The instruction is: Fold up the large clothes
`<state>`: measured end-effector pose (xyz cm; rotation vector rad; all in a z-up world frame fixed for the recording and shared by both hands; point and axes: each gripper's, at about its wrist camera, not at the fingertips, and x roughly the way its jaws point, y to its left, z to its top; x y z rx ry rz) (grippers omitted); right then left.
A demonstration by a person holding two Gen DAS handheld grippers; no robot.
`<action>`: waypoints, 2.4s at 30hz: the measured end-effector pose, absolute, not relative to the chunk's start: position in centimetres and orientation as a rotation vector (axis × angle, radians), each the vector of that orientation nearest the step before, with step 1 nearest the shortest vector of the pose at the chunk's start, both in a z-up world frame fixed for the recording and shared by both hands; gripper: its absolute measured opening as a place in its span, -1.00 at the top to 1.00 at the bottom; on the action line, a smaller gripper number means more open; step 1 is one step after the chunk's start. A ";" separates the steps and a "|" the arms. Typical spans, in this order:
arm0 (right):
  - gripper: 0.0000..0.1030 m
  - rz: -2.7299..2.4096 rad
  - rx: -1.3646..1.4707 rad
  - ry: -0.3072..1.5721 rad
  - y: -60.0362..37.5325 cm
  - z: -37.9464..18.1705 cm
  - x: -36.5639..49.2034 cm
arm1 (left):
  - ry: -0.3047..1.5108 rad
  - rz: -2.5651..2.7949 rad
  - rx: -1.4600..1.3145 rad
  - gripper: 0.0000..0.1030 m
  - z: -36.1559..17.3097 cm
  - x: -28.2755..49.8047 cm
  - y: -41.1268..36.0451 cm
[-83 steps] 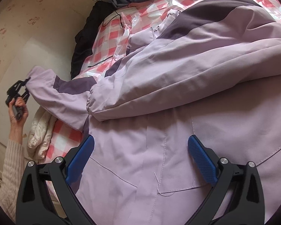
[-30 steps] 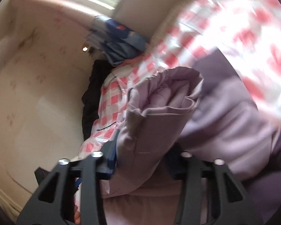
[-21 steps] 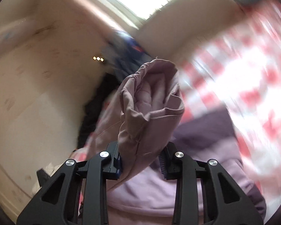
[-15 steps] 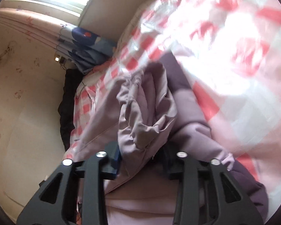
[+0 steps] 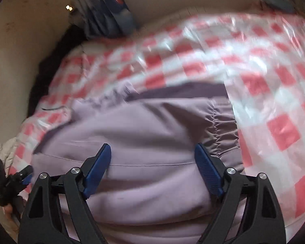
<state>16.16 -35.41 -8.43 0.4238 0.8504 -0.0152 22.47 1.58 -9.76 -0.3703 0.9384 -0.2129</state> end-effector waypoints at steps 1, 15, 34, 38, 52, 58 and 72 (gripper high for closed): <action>-0.33 -0.016 0.454 0.869 -36.3 -10.1 16.0 | 0.948 -0.209 -0.353 -0.88 -10.3 22.6 1.4; -0.86 -0.121 0.302 0.952 -37.3 -10.0 21.5 | 0.872 -0.122 -0.169 -0.88 -9.3 21.9 -0.6; -0.86 -0.063 0.235 0.823 -35.6 -8.9 12.9 | 0.811 -0.071 -0.034 -0.88 -9.9 21.0 -2.6; -0.86 -0.137 0.301 0.730 -37.5 -6.5 10.7 | 0.812 -0.070 -0.038 -0.88 -10.0 21.0 -2.5; -0.87 0.025 0.216 0.931 -32.1 -10.0 17.5 | 0.790 -0.080 -0.024 -0.88 -9.9 20.9 -2.6; -0.86 0.043 0.227 0.706 -31.0 -3.2 16.2 | 0.789 -0.069 -0.013 -0.88 -10.2 20.9 -2.6; -0.86 0.005 0.215 0.736 -31.5 -5.5 17.4 | 0.751 -0.078 -0.001 -0.88 -10.1 20.4 -2.8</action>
